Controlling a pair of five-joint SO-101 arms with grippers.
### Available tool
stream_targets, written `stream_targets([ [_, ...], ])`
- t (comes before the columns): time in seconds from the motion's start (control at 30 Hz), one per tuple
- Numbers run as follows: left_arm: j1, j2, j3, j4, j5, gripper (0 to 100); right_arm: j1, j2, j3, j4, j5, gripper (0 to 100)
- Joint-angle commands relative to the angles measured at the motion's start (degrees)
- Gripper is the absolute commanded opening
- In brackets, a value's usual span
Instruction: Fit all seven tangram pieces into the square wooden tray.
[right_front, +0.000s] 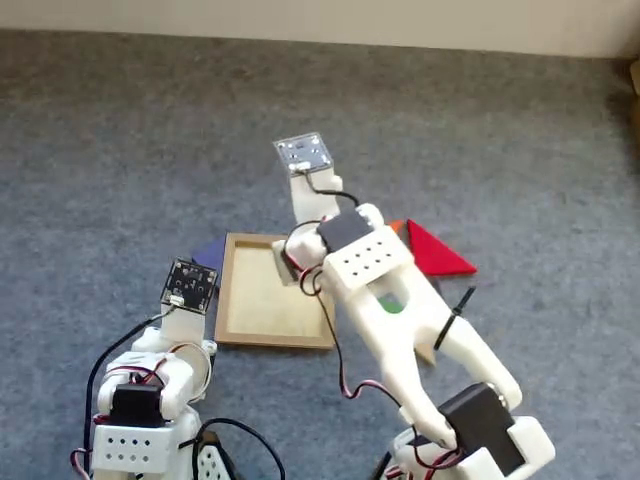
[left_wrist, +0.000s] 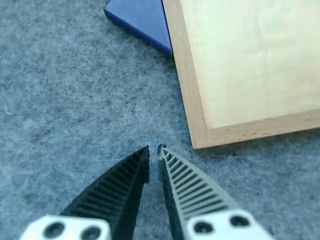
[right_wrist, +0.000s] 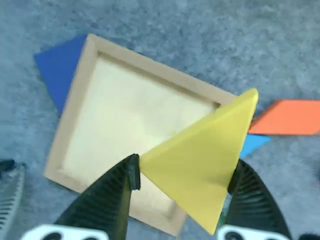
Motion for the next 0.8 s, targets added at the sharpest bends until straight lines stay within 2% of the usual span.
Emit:
stream_targets([
  [0.0,-0.75,-2.42,1.19,0.44,0.0,5,-2.77,-2.77,-2.15,-4.7,-3.6,17.7],
  [0.4,-0.75,-2.42,1.19,0.53,0.0,5,-5.05,6.11,0.57,-9.1,-14.24,17.7],
  [0.77,-0.75,-2.42,1.19,0.53,0.0,5,-4.09,9.54,0.92,-8.66,-14.42,17.9],
])
